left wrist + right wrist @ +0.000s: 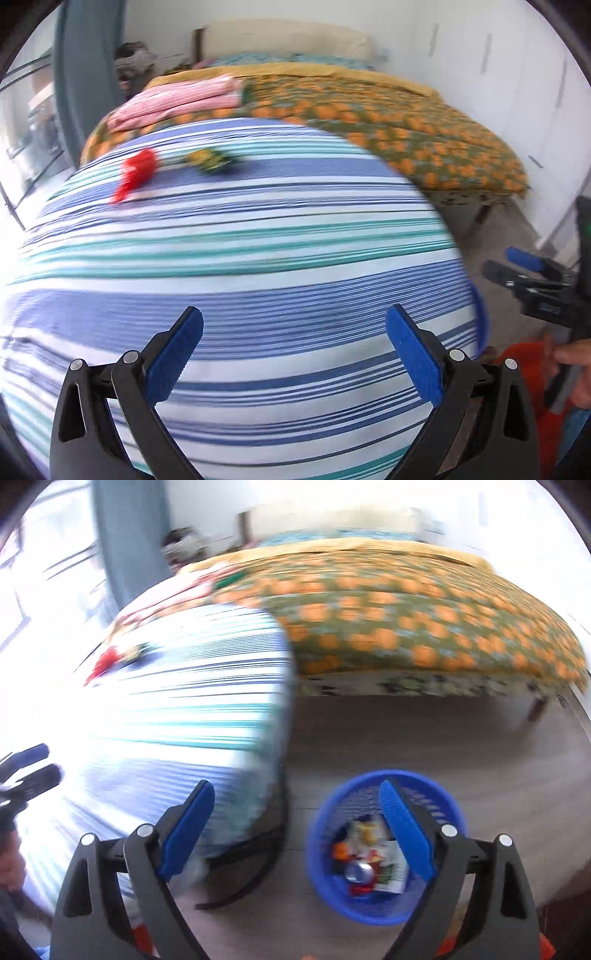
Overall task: Collect trash
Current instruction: 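Move both tools back over the table toward the red bag, then grasp the red plastic bag with the left tool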
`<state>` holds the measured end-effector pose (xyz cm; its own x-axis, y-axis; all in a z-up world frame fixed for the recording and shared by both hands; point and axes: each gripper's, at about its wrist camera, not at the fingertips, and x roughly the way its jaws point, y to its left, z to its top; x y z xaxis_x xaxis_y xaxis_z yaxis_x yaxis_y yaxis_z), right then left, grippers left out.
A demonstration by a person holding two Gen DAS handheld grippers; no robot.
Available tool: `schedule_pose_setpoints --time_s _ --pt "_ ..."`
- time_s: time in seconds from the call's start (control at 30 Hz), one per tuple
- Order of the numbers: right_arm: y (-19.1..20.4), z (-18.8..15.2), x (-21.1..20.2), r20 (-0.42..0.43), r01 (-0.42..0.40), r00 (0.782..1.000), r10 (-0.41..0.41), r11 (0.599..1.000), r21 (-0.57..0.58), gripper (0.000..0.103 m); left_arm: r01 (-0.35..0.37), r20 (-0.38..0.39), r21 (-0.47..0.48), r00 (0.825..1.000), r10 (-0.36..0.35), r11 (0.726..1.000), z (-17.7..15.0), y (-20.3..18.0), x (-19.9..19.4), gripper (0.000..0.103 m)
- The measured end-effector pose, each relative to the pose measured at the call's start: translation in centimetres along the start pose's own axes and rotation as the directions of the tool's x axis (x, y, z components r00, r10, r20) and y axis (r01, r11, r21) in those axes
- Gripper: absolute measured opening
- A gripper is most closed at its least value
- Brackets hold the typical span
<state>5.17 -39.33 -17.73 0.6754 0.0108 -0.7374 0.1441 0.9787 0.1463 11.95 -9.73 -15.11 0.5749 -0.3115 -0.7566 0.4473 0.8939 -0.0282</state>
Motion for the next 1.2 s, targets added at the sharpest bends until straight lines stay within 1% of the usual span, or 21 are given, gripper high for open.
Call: schedule_pose_setpoints --time_s 0.07,0.13,0.17,0.2,0.27,0.33,0.4,0.47,0.5,0.53,0.63,0.77,0.87,0.97,1.07,1.1,1.13,1.17,1.2 --pt "4.2 1.3 0.6 -0.023 -0.045 0.999 0.044 0.997 -0.06 0.088 -0.06 -0.008 -0.013 0.998 0.06 0.998 -0.4 3.1 -0.2 0.098" --pt "8.2 2.5 1.4 -0.038 -0.067 0.997 0.063 0.991 -0.113 0.089 -0.105 -0.028 -0.034 0.994 0.104 0.994 -0.8 6.4 -0.3 0.098" --pt "10.0 3.1 2.0 -0.045 -0.078 0.996 0.073 0.987 -0.138 0.089 -0.116 -0.036 -0.044 0.993 0.114 0.992 -0.7 7.7 -0.2 0.098" --pt "12.1 3.7 2.7 -0.055 -0.09 0.995 0.082 0.982 -0.169 0.092 -0.126 -0.043 -0.055 0.991 0.123 0.991 -0.7 9.1 -0.1 0.098" --pt "15.9 4.5 4.5 -0.075 -0.1 0.994 0.085 0.968 -0.232 0.093 -0.141 -0.054 -0.068 0.989 0.137 0.988 -0.2 11.6 0.2 0.098" --pt "18.6 4.8 6.3 -0.1 -0.111 0.991 0.087 0.959 -0.262 0.093 -0.151 -0.057 -0.071 0.988 0.147 0.986 0.4 13.3 0.5 0.098" --pt "20.6 4.9 8.2 -0.131 -0.12 0.988 0.085 0.951 -0.286 0.093 -0.157 -0.055 -0.069 0.987 0.154 0.985 1.7 15.4 1.3 0.098" --pt "21.8 4.4 9.4 -0.149 -0.107 0.987 0.063 0.944 -0.312 0.093 -0.17 -0.051 -0.071 0.985 0.166 0.983 3.3 16.9 2.3 0.098" --pt "21.8 4.3 9.6 -0.135 -0.117 0.988 0.08 0.948 -0.298 0.095 -0.171 -0.048 -0.072 0.985 0.168 0.983 4.3 17.6 3.0 0.098" --pt "21.9 4.3 9.7 -0.141 -0.118 0.987 0.079 0.949 -0.292 0.096 -0.168 -0.044 -0.074 0.985 0.165 0.983 5.3 18.1 3.8 0.098" --pt "22.0 4.4 10.0 -0.148 -0.121 0.986 0.08 0.949 -0.29 0.098 -0.145 -0.032 -0.09 0.989 0.143 0.985 8.8 19.5 6.5 0.098" --pt "22.2 4.2 10.0 -0.148 -0.118 0.986 0.076 0.949 -0.293 0.098 -0.104 -0.047 -0.108 0.994 0.099 0.989 13.3 20.6 11.2 0.098" --pt "22.2 4.3 10.1 -0.149 -0.118 0.986 0.076 0.949 -0.292 0.098 -0.086 -0.077 -0.115 0.994 0.078 0.99 15.4 20.9 14.2 0.098" --pt "22.2 4.3 10.0 -0.149 -0.117 0.986 0.076 0.949 -0.292 0.098 -0.106 -0.094 -0.128 0.991 0.094 0.986 16.4 21.4 16.2 0.096" --pt "22.2 4.3 9.9 -0.15 -0.126 0.985 0.085 0.95 -0.287 0.098 -0.103 -0.075 -0.13 0.993 0.094 0.986 16.7 21.7 16.6 0.087" --pt "22.1 4.3 9.8 -0.152 -0.135 0.984 0.093 0.947 -0.291 0.098 -0.113 -0.065 -0.113 0.992 0.106 0.987 16.7 21.6 16.6 0.077" --pt "22.0 4.6 9.8 -0.156 -0.16 0.981 0.117 0.94 -0.301 0.098 -0.123 -0.059 -0.094 0.991 0.118 0.988 16.7 21.5 16.5 0.063" --pt "21.7 5.1 9.9 -0.163 -0.196 0.975 0.152 0.933 -0.302 0.098 -0.12 -0.05 -0.084 0.992 0.116 0.989 16.6 21.6 16.2 0.051" --pt "21.1 6.0 10.3 -0.164 -0.221 0.97 0.179 0.932 -0.286 0.098 -0.107 -0.049 -0.083 0.993 0.103 0.991 16.5 21.7 15.9 0.044"
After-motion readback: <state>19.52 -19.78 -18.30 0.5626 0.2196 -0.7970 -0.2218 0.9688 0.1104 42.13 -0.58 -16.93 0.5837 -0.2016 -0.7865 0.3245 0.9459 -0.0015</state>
